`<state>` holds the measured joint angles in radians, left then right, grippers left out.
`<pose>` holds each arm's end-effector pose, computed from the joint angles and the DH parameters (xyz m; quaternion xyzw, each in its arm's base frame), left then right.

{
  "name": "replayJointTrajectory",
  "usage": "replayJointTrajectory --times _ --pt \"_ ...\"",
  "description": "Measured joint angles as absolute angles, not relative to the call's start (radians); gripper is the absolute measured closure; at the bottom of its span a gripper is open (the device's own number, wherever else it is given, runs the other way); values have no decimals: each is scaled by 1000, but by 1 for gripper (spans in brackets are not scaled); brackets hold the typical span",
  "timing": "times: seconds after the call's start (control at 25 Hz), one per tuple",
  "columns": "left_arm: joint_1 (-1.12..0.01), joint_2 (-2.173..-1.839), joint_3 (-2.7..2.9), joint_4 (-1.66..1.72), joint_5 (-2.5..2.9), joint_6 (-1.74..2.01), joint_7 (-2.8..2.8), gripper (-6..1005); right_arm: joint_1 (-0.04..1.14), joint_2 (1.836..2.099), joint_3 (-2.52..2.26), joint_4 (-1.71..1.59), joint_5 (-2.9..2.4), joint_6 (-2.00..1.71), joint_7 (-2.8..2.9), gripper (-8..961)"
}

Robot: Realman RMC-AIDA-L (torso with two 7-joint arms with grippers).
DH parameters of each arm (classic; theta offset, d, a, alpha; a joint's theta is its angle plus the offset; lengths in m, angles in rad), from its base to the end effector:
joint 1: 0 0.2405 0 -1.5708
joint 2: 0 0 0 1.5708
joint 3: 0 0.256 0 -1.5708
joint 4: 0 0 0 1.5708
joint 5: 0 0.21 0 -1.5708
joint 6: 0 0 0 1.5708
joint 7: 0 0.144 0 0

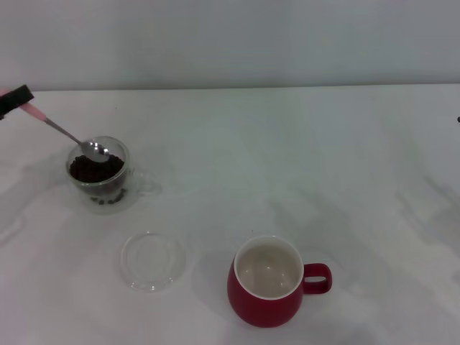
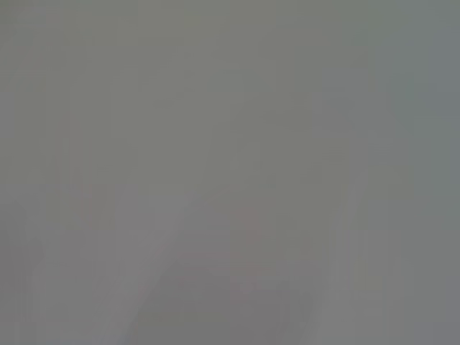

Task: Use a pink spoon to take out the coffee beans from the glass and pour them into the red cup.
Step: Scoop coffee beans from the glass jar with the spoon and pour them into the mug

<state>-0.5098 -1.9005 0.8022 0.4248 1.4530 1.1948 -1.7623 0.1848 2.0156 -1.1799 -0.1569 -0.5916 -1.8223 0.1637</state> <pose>-0.3128 0.3818 0.0724 -0.7390 -0.4820 -0.3824 0.2744 0.3266 0.2244 0.0479 -0.7178 -0.0214 0.3905 0.5761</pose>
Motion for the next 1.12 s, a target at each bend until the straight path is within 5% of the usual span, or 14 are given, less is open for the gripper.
replayJointTrajectory --times 0.6,1.12 --pt "-599 -1919 813 422 1618 1047 -1852 873 186 2016 -1177 -127 -586 -1820 173 303" --pt "-552 -1959 792 415 1599 1046 -1888 873 193 2016 -1174 -127 -584 -1817 194 302"
